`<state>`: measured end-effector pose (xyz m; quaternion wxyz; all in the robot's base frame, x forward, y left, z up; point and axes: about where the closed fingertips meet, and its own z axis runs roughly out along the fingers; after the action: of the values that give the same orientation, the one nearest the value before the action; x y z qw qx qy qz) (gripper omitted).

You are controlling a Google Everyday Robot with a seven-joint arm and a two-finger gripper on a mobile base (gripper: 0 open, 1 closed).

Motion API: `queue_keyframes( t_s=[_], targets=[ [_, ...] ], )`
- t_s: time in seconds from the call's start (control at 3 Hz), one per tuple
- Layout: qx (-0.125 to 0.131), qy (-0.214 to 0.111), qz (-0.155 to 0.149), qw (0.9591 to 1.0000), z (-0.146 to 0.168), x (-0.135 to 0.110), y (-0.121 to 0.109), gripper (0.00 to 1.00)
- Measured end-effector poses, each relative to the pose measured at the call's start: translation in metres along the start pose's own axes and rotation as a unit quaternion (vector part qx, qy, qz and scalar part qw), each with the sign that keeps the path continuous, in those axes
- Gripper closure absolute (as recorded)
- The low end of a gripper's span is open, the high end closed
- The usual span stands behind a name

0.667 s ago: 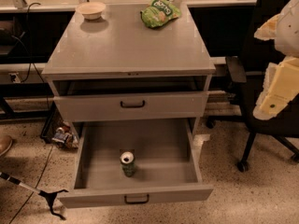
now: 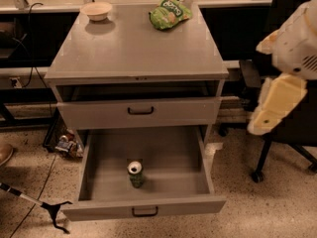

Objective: Pick green can from middle drawer and place on counter

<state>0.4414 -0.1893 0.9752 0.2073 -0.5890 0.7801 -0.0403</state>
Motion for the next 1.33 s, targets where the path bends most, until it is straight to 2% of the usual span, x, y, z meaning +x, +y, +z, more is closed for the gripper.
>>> queue_keyframes(
  t_s=[0.33, 0.67, 1.0, 1.33],
  targets=[
    [-0.017, -0.047, 0.029, 0.9983, 0.045, -0.029, 0.026, 0.0],
    [-0.041, -0.103, 0.064, 0.9918, 0.086, -0.062, 0.055, 0.0],
    [-0.074, -0.163, 0.083, 0.9804, 0.118, -0.105, 0.087, 0.0],
    [-0.074, -0.162, 0.082, 0.9805, 0.118, -0.105, 0.087, 0.0]
  ],
)
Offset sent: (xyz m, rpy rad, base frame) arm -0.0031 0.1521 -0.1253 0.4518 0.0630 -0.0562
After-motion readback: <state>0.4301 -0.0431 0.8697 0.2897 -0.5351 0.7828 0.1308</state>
